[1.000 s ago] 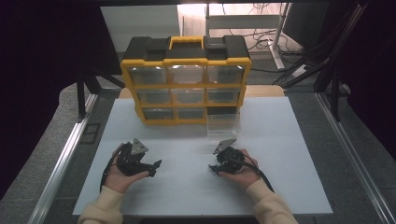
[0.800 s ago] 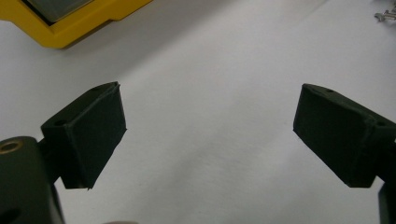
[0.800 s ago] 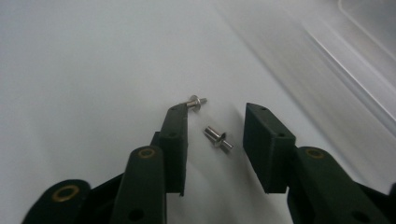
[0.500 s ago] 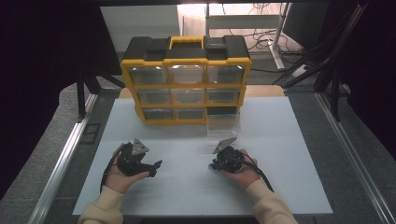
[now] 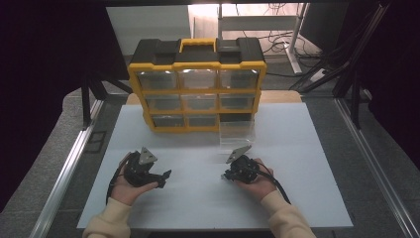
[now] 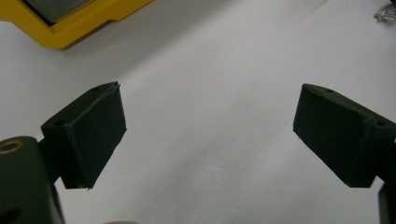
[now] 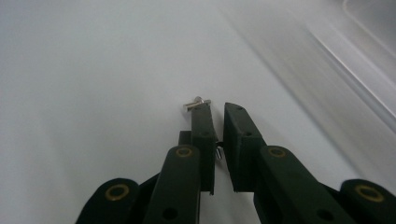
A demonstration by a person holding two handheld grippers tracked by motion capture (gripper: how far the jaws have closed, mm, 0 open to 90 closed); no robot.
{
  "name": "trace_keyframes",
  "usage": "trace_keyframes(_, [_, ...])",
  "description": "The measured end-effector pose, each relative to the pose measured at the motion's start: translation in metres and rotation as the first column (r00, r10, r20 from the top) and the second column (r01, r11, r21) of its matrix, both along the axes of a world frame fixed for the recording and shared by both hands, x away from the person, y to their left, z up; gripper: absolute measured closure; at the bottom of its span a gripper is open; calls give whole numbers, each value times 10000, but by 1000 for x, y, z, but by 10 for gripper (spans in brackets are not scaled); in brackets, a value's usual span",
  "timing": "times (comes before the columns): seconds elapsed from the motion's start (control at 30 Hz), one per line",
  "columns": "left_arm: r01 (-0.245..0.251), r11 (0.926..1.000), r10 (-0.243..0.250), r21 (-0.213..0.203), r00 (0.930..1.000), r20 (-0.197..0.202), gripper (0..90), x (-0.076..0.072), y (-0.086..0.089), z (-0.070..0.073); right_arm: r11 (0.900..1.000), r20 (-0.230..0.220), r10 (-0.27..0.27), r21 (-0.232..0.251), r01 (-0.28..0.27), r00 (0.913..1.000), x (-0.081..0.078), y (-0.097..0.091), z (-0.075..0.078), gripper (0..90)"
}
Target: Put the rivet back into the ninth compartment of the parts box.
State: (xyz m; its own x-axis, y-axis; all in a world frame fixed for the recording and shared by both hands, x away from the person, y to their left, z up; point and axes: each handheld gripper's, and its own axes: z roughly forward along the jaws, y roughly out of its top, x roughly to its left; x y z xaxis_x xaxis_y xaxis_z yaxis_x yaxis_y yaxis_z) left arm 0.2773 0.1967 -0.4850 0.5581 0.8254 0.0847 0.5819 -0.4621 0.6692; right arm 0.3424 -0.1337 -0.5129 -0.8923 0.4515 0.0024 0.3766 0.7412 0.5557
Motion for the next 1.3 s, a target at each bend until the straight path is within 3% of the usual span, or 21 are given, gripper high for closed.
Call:
trace_keyframes(0.23, [11, 10000, -11, 3, 10000, -24, 99, 1, 0, -1, 9988, 150, -160, 464, 153, 9998, 0, -8, 17, 826])
trace_keyframes(0.5, [-84, 10000, 84, 8, 10000, -19, 101, 0, 2, 0, 9880, 461, -404, 1506, 330, 9981, 0, -16, 49, 826])
trace_keyframes(0.97, [-152, 9999, 151, 9, 9999, 43, 101, -1, 3, 1, 9755, 902, -627, 2161, 420, 9939, -1, -22, 76, 828])
trace_keyframes(1.3, [-161, 9999, 161, 35, 9999, 21, 101, 0, 3, 1, 9755, 905, -705, 2143, 497, 9934, 7, -18, 82, 828])
